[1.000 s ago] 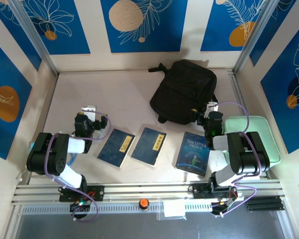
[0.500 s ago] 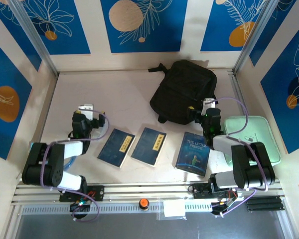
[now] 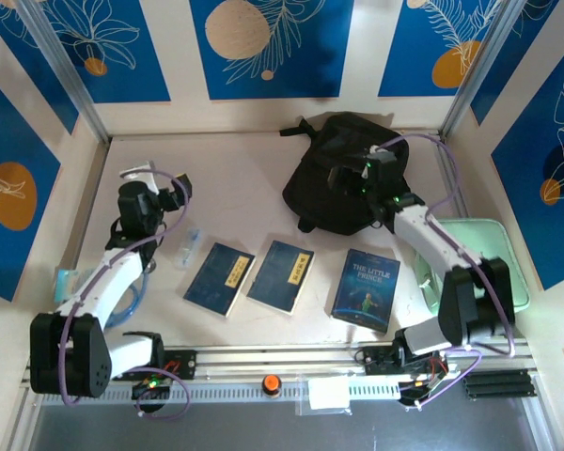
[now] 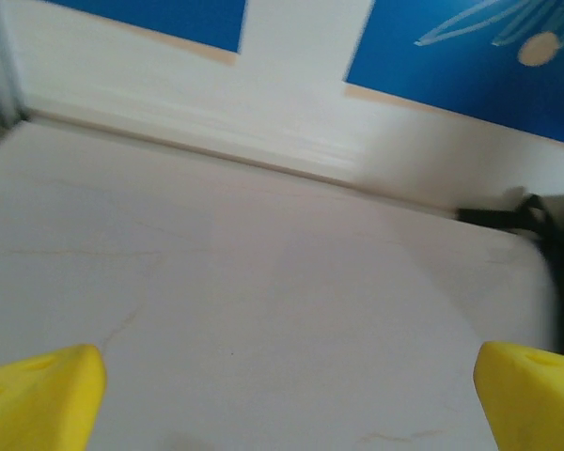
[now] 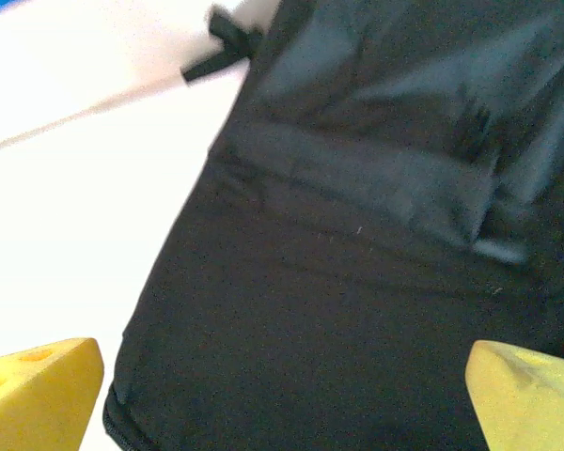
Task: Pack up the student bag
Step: Move the student bag to the top-center of the table.
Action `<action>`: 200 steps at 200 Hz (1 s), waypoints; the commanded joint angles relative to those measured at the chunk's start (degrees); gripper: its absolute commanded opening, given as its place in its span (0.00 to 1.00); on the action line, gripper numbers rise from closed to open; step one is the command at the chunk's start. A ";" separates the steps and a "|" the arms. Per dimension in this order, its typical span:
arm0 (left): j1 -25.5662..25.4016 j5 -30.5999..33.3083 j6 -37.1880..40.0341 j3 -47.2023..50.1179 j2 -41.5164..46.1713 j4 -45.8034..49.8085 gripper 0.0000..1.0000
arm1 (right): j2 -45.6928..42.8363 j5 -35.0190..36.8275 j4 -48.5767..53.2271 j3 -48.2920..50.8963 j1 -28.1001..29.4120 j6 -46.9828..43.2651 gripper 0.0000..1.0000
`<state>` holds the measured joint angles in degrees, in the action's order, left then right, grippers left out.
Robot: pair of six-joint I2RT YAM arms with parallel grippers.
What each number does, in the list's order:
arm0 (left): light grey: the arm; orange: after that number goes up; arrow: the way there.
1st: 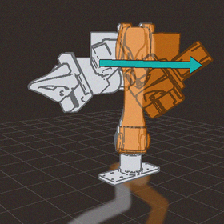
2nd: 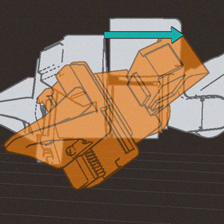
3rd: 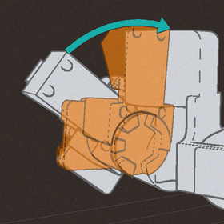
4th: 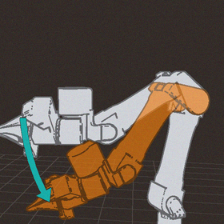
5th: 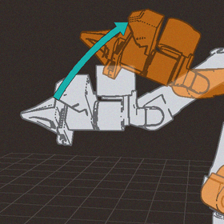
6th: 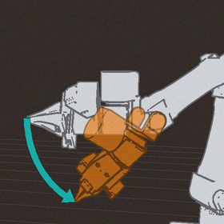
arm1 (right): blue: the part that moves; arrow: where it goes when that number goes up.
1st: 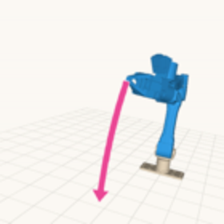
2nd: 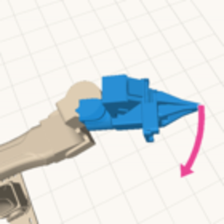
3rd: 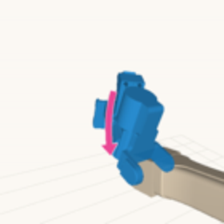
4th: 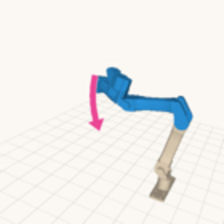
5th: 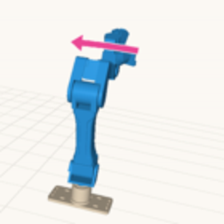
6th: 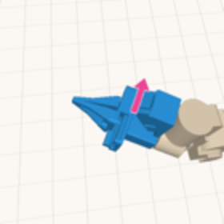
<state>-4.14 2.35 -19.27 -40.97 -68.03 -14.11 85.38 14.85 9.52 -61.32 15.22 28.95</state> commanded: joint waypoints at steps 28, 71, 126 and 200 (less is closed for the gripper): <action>0.23 -16.05 -5.68 -6.59 -8.44 10.88 1.00 | 13.98 -4.13 15.18 -11.57 1.65 6.79 0.95; -0.07 -21.41 -9.23 -7.11 -12.63 9.94 1.00 | 24.49 -7.09 17.27 -17.15 4.46 9.78 0.93; -1.56 -22.90 -10.58 -8.29 -14.87 10.33 1.00 | 37.00 -12.62 17.50 -27.29 13.54 11.22 0.92; -8.83 -25.21 -9.47 -15.95 -20.00 14.65 1.00 | 35.64 -19.40 16.98 -36.56 17.46 6.16 0.88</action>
<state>-9.43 -20.56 -29.69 -51.83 -85.80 -2.46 125.60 -0.54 24.16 -97.27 33.67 37.50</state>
